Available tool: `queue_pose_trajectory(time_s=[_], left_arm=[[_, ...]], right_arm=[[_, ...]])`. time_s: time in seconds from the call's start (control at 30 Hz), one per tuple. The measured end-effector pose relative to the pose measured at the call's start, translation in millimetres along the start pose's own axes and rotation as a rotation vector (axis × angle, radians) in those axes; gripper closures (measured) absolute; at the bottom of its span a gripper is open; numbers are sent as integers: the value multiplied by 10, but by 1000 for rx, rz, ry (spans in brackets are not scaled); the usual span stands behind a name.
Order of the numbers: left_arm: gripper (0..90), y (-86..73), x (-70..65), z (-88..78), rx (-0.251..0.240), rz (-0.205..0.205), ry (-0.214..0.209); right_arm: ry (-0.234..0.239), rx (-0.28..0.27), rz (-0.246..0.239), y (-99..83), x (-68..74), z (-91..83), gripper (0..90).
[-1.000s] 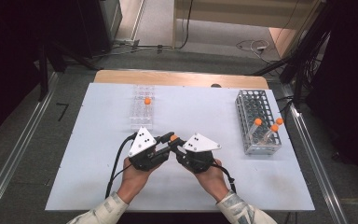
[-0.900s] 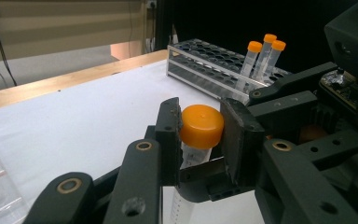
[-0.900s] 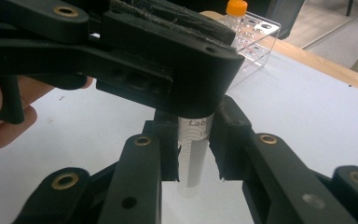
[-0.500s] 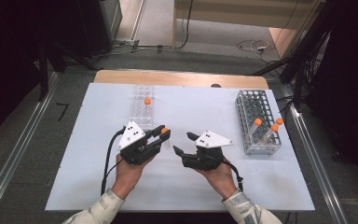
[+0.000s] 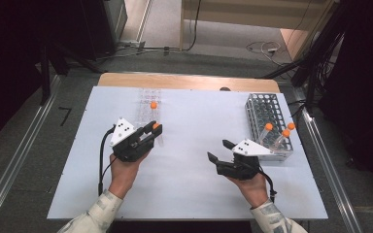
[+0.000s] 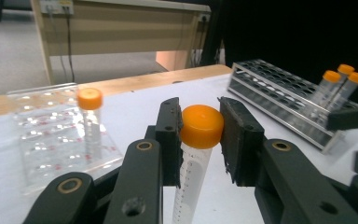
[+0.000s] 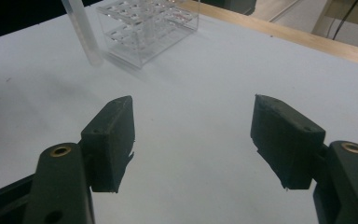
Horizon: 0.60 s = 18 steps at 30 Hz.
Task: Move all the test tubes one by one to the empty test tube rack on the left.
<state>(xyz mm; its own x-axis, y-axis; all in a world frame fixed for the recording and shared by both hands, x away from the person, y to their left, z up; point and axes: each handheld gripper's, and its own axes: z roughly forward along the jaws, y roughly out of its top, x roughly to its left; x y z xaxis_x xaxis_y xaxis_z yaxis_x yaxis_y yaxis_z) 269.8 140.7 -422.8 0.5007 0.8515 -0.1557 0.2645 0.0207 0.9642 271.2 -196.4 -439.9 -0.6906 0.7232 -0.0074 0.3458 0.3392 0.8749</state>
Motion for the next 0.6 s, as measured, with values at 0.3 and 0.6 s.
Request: queue_pose_trajectory(time_s=[0.3, 0.6], left_arm=[[695, 110, 187, -31, -35, -27, 66], [695, 214, 310, 35, -34, -27, 117]], right_arm=[[-61, 6, 31, -229, -212, -281, 275], [-90, 6, 51, -301, -309, -363, 276]])
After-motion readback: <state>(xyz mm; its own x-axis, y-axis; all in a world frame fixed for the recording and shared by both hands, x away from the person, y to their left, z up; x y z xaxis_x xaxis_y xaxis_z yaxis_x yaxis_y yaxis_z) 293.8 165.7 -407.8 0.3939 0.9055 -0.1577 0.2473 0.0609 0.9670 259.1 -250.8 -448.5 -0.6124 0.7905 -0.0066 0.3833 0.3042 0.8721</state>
